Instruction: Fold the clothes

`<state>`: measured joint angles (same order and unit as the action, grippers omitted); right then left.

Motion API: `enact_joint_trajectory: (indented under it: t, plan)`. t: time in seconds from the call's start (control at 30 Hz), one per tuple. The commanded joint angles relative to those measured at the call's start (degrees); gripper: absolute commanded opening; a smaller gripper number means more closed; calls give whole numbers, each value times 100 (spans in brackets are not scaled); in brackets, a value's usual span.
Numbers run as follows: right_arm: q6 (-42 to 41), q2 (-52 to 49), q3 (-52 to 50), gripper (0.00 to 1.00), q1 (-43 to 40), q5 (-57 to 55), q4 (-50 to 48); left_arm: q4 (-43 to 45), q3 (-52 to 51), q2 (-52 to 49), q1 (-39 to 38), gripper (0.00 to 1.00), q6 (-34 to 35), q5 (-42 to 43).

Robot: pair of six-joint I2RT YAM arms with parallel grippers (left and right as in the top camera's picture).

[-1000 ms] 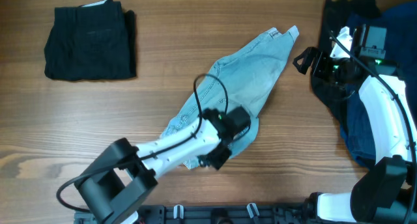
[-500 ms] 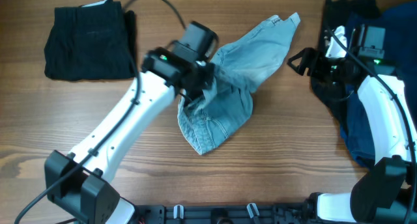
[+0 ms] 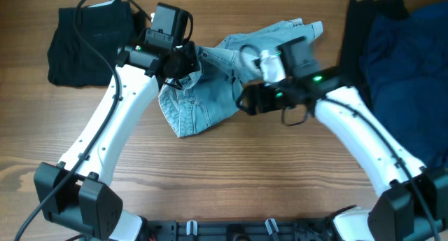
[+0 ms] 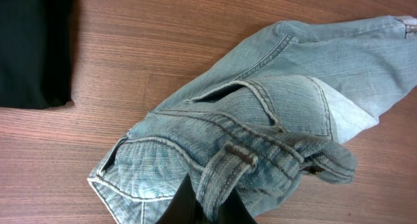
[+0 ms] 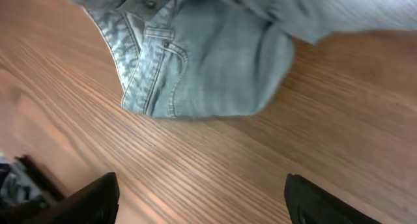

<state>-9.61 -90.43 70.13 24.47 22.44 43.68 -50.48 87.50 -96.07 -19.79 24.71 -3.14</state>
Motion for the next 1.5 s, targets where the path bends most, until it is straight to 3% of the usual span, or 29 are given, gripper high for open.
enact_joint_trajectory:
  t: [0.0, 0.23, 0.47, 0.8, 1.13, 1.47]
  plan:
    - [-636, 107, 68, 82, 131, -632, -284, 199, 151, 85, 33, 4, 184, 240]
    - [-1364, 120, 68, 81, 42, -103, -568, 1624, 164, 476, 20, 4, 796, 1276]
    - [-2124, 120, 68, 81, 42, 203, -1008, 3340, 210, 1296, -61, 4, 903, 1239]
    - [-3062, 68, 66, 82, 286, 107, -2428, 4441, 210, 1475, -625, 4, 901, 575]
    - [-2800, -15, 63, 82, 623, 415, -2632, 4358, 210, 1375, -892, 4, 678, -420]
    - [-2590, -9, 63, 83, 634, 726, -2579, 4382, 210, 1082, -892, 4, 400, -769]
